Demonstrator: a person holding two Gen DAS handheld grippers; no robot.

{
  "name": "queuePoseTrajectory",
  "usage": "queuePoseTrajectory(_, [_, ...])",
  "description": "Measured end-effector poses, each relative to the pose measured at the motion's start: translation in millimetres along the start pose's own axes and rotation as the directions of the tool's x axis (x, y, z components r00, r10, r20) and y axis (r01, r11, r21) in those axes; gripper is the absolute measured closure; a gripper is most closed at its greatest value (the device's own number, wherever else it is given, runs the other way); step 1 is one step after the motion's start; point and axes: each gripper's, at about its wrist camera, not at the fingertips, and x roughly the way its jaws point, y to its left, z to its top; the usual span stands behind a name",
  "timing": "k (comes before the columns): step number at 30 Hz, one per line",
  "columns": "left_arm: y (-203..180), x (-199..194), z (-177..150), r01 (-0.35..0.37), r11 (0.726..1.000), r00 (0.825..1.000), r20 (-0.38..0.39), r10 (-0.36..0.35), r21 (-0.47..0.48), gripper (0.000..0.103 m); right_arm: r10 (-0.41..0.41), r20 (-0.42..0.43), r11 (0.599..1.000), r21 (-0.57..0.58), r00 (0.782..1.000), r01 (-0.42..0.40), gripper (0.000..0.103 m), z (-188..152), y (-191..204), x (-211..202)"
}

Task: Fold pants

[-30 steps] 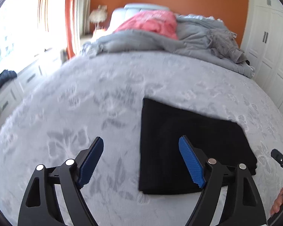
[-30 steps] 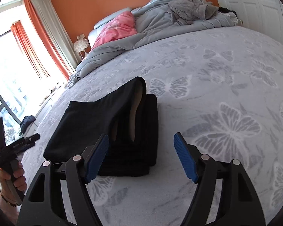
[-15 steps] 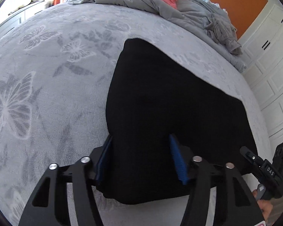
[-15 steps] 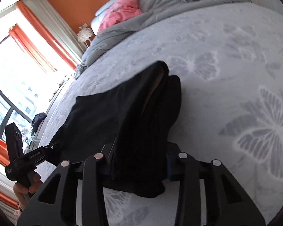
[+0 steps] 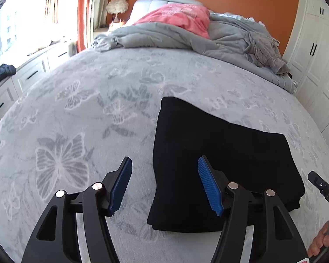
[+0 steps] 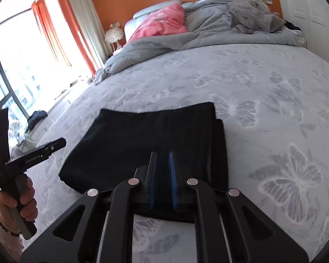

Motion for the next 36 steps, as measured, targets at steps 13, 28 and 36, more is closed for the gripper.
queuePoseTrajectory(13, [-29.6, 32.8, -32.9, -0.166, 0.966, 0.985, -0.015, 0.172, 0.201, 0.035, -0.151, -0.074, 0.989, -0.003, 0.986, 0.151, 0.101, -27.3, -14.1, 9.0])
queuePoseTrajectory(28, [-18.5, -119.4, -86.2, -0.118, 0.984, 0.989, 0.106, 0.105, 0.130, 0.026, -0.187, 0.093, 0.982, 0.026, 0.978, 0.185, 0.067, -87.3, 60.0, -140.8])
queuePoseTrajectory(36, [-4.7, -147.2, -151.2, -0.065, 0.993, 0.990, 0.129, 0.053, 0.095, 0.016, -0.209, 0.058, 0.978, 0.043, 0.976, 0.206, 0.048, -137.8, 65.5, -140.7])
